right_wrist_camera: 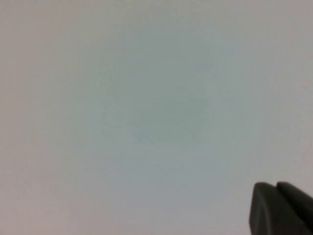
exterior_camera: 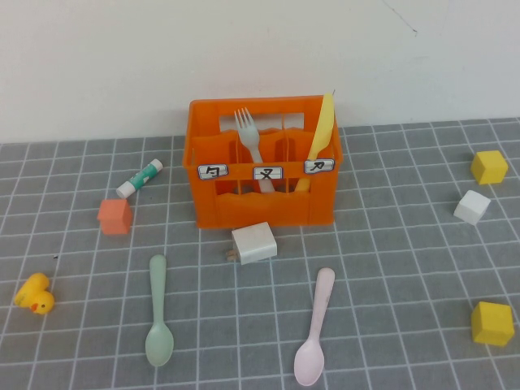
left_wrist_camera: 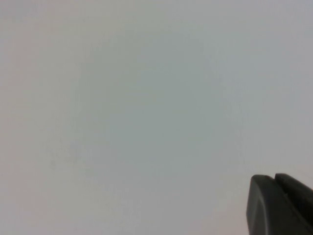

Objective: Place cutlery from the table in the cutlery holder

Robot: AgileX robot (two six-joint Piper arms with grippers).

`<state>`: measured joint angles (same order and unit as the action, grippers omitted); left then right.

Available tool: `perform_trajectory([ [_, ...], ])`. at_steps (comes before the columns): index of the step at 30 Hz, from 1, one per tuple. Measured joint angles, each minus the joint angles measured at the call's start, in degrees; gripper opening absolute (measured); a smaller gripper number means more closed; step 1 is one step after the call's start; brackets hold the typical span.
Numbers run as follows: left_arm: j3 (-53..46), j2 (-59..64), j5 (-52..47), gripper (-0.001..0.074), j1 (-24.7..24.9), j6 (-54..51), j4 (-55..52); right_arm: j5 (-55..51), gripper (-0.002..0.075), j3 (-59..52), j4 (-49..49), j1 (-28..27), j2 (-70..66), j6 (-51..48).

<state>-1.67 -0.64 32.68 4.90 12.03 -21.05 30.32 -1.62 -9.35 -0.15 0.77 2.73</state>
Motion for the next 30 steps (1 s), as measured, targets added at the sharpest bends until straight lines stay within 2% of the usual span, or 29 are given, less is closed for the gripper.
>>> perform_trajectory([
  [3,0.0,0.0,0.75,-0.0001,0.0,2.29,3.55,-1.35,-0.0003,0.13,0.0,0.0,0.0,-0.27],
  [5,0.0,0.0,0.19,-0.0001,0.0,5.05,6.67,-5.83,-0.0003,1.85,0.0,0.0,0.0,-0.32],
  [7,0.54,-0.12,-4.37,-0.0001,0.0,8.73,8.98,-11.29,-0.0003,5.37,0.31,0.0,0.0,-1.22],
  [12,12.17,-0.2,-33.38,-0.0001,0.0,15.53,9.76,-28.3,-0.0003,15.07,6.94,0.0,0.0,-7.91],
  [14,17.02,0.95,-41.78,-0.0001,0.0,15.88,8.56,-34.59,-0.0003,18.6,8.84,0.0,-0.14,-10.28],
  [21,28.58,13.04,-62.01,-0.0001,0.0,15.98,-0.48,-51.9,-0.0003,25.11,7.74,0.0,-12.39,-13.99],
  [23,29.42,17.53,-64.23,-0.0001,0.0,16.37,-1.3,-54.0,-0.0003,25.86,4.73,0.0,-16.5,-17.49],
  [26,29.64,22.82,-64.71,-0.0001,0.0,16.37,0.7,-56.46,-0.0003,26.56,-2.57,0.0,-23.3,-27.87],
  [30,29.64,29.89,-62.11,-0.0001,0.0,16.26,8.91,-58.56,-0.0003,26.69,-11.24,0.0,-30.54,-40.24],
])
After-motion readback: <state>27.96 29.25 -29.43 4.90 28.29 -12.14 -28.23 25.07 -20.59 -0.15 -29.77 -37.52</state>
